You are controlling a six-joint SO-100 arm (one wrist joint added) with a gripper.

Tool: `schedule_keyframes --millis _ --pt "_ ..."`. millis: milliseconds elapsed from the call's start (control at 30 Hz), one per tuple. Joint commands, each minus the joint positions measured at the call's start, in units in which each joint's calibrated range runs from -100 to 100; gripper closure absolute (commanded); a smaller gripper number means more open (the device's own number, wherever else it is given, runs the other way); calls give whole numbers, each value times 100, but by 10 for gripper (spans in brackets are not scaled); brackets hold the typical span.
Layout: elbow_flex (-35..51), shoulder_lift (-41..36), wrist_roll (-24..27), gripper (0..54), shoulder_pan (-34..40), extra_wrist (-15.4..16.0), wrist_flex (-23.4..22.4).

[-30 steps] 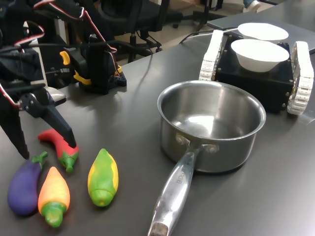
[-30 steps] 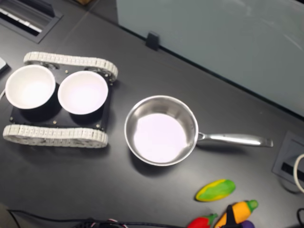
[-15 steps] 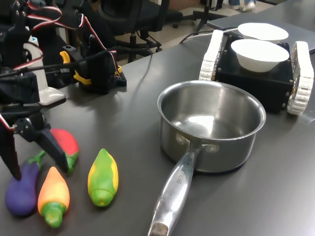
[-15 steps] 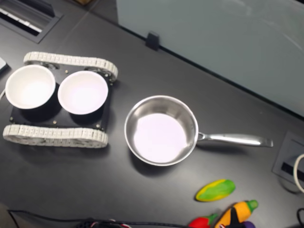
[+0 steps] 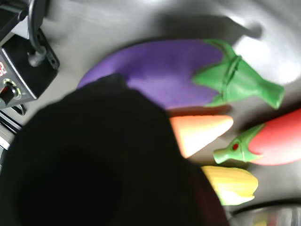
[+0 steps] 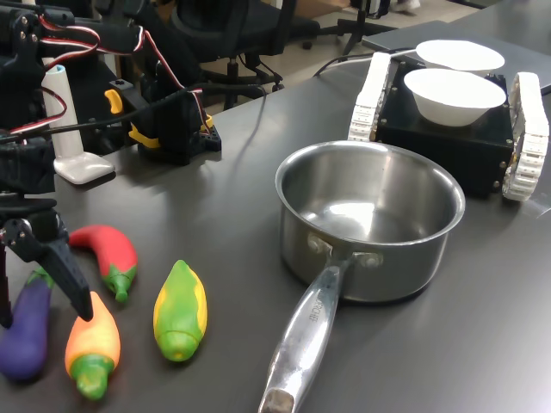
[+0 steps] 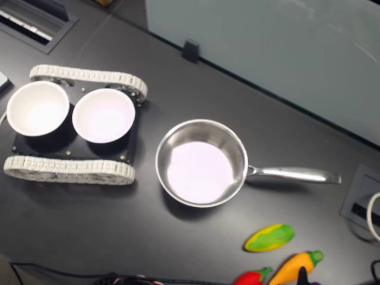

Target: Pick up the carrot and place them in the pan

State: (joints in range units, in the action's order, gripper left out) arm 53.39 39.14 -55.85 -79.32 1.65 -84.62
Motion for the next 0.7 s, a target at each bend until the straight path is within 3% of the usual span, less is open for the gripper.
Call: schedule_keyframes --millis 0,167,433,667 --pt "681 -350 5 161 294 137 -762" --pt "1371 -536 -49 162 122 415 -1513" --pt "1253 -544 -20 166 248 381 -1445" --pt "1053 -249 54 171 329 255 -873"
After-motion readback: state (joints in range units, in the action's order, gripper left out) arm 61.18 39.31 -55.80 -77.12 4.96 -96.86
